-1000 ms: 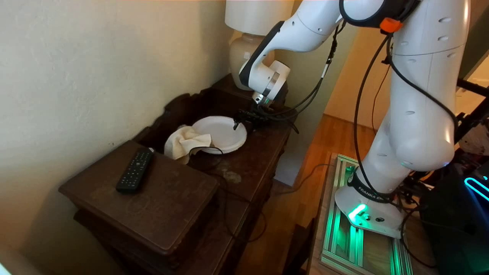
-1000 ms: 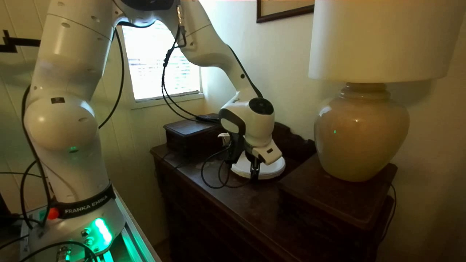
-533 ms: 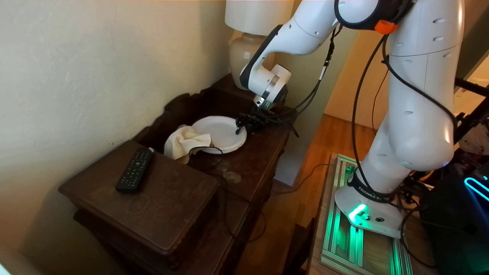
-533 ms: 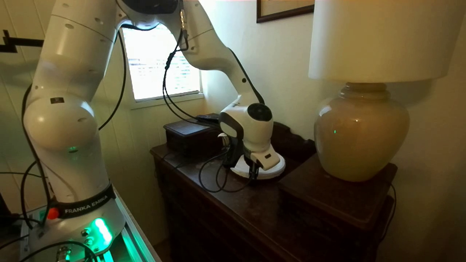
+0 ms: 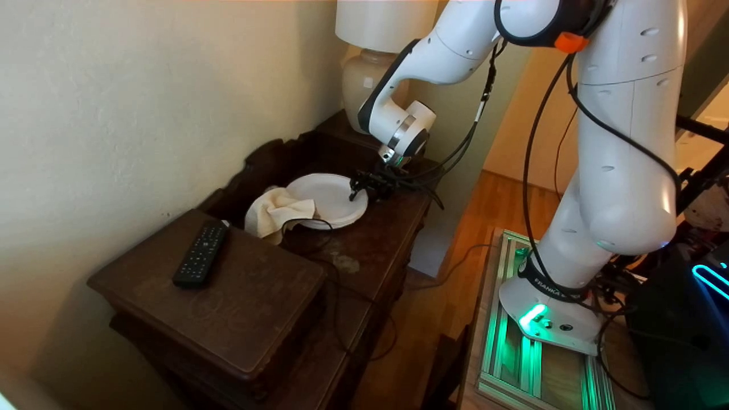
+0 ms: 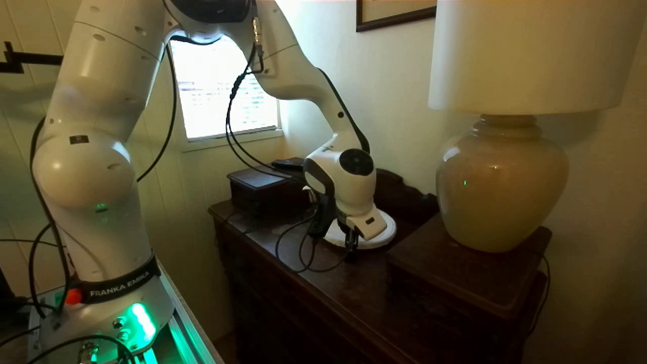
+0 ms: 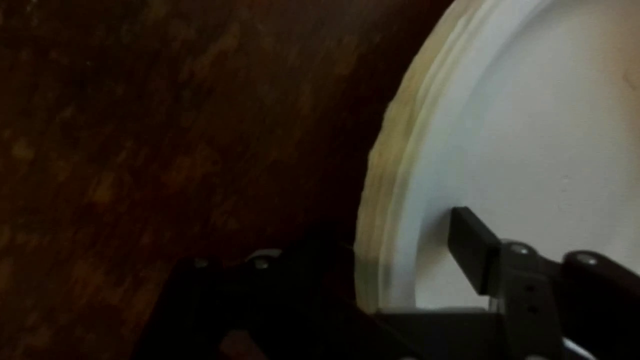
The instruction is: Put the plates on top of the table
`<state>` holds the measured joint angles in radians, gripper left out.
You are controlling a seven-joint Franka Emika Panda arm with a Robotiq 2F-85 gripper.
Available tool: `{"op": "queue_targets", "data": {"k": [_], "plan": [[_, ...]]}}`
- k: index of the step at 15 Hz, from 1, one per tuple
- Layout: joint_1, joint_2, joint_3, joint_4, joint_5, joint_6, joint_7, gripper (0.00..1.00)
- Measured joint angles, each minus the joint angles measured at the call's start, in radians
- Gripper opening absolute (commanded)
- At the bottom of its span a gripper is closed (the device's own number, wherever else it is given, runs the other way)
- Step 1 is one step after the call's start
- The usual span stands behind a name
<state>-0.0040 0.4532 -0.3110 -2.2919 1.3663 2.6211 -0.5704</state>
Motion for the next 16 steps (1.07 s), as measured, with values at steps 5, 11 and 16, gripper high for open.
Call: {"op": "queue_targets", "data": {"k": [5,11,16], "plan": [[-0.006,0.002,0.005,0.015,0.092,-0.001,-0.102,0.06],[-0.005,-0.062,0.0,0.001,0.126,-0.005,-0.161,0.05],[-0.012,-0.226,-0.006,-0.132,0.071,0.058,-0.137,0.05]]}}
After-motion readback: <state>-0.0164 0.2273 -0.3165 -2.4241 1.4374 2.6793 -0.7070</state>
